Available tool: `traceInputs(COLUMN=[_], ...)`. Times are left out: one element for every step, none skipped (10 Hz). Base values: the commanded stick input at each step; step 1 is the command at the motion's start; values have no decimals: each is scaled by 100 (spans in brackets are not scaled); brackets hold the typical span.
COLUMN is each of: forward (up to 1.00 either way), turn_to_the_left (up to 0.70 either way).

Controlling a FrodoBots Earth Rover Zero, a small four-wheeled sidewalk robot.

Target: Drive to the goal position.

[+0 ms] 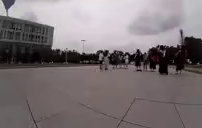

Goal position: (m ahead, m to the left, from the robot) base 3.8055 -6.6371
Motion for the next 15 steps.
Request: traceInputs(forward=[0, 0, 1, 31, 60, 60, 60, 60, 60, 60, 60, 60, 60, 60, 60], turn_to_the_left=[59, 59, 58, 29, 1, 1, 1, 1, 1, 1, 1, 1, 1, 1, 1])
